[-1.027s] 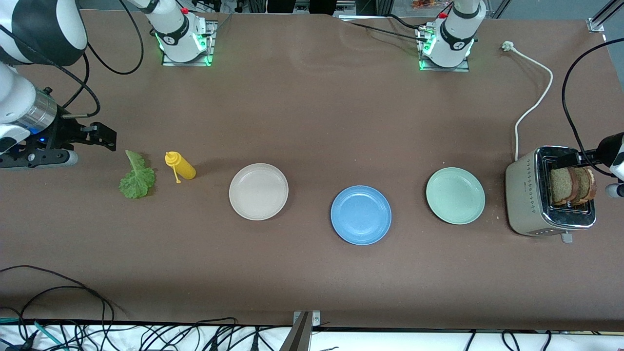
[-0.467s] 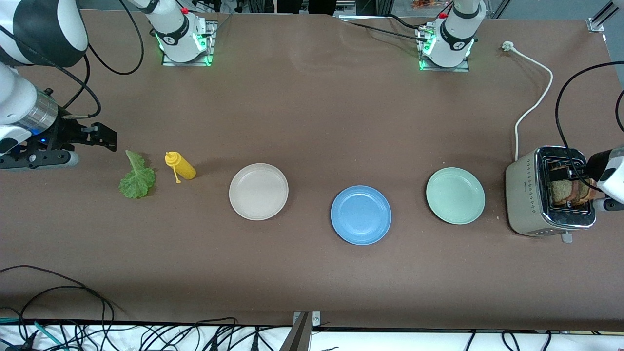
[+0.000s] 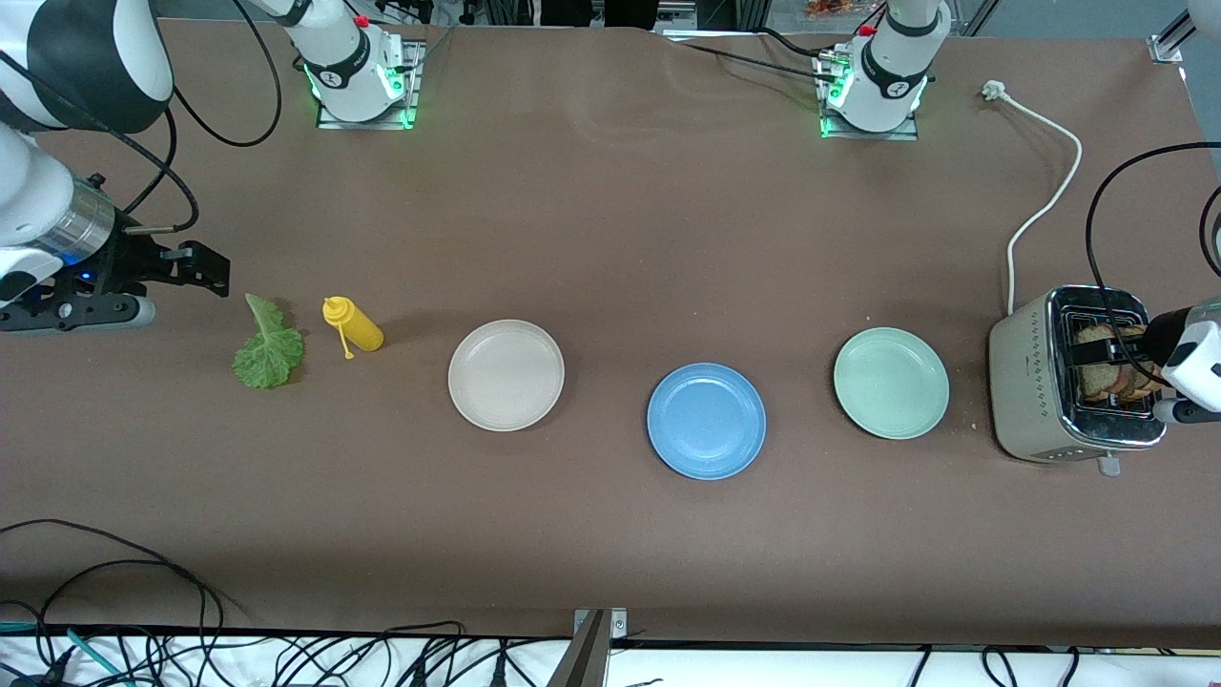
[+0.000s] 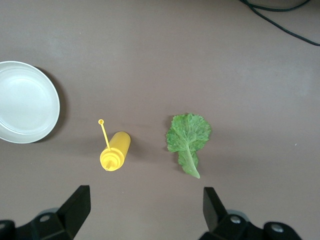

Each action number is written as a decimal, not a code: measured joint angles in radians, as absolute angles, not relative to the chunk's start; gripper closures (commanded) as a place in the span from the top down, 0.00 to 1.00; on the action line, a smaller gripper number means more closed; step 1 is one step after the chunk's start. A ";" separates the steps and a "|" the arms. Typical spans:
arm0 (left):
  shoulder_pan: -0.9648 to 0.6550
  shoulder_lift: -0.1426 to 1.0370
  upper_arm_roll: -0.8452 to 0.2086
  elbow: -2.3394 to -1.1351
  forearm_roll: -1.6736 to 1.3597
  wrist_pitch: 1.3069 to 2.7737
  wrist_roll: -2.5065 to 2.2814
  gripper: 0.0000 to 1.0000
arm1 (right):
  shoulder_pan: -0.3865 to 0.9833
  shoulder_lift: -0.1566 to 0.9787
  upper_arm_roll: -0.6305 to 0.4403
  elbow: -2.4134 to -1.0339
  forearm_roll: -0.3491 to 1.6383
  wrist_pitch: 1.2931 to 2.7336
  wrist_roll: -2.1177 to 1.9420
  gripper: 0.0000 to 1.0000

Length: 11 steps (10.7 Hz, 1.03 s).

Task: Make sandwich in blue plate with both arms
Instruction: 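Lower the left gripper into the toaster and grasp one bread slice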

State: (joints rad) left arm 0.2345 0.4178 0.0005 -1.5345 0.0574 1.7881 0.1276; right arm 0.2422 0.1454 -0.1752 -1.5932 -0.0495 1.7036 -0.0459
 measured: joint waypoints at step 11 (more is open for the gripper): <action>0.266 0.446 0.001 -1.535 0.057 1.814 0.221 0.45 | 0.242 0.145 -0.175 -1.593 -0.049 1.704 -0.046 1.00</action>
State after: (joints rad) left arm 0.2662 0.4455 0.0006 -1.5346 0.0574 1.8145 0.2214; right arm 0.2422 0.1454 -0.1751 -1.5932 -0.0495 1.7036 -0.0459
